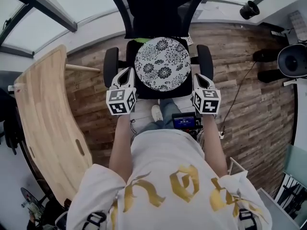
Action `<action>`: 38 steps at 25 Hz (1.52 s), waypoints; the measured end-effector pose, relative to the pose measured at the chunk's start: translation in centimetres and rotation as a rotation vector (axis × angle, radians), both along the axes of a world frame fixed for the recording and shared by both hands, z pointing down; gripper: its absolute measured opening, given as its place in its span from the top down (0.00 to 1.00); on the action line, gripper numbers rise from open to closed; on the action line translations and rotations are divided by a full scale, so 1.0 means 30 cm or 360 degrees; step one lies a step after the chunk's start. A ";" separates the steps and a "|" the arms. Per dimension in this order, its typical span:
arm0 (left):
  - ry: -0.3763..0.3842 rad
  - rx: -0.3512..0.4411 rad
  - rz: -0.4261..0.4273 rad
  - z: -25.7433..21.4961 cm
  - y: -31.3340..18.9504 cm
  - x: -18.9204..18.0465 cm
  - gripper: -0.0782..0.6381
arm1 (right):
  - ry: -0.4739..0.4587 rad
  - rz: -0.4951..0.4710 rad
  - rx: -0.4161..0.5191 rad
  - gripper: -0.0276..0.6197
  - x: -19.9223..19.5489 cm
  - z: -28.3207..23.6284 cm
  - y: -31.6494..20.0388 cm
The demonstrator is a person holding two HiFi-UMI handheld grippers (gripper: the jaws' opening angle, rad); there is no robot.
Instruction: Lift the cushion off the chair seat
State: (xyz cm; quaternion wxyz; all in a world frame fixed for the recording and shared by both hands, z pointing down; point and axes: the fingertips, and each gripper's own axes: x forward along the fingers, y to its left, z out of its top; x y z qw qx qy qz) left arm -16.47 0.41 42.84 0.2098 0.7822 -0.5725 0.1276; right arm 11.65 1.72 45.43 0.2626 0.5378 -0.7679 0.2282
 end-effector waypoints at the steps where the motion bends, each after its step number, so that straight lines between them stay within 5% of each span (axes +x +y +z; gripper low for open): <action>1: -0.0002 0.0004 -0.0007 -0.005 0.001 -0.005 0.88 | -0.0005 -0.0012 0.0003 0.94 -0.009 -0.001 -0.002; 17: -0.0031 -0.0035 -0.0024 -0.004 -0.045 -0.024 0.88 | -0.0050 -0.0075 0.0014 0.94 -0.048 0.021 -0.080; 38: 0.0005 -0.0348 -0.0077 0.261 -0.180 -0.060 0.88 | -0.0126 0.0012 -0.0222 0.94 -0.056 0.242 -0.300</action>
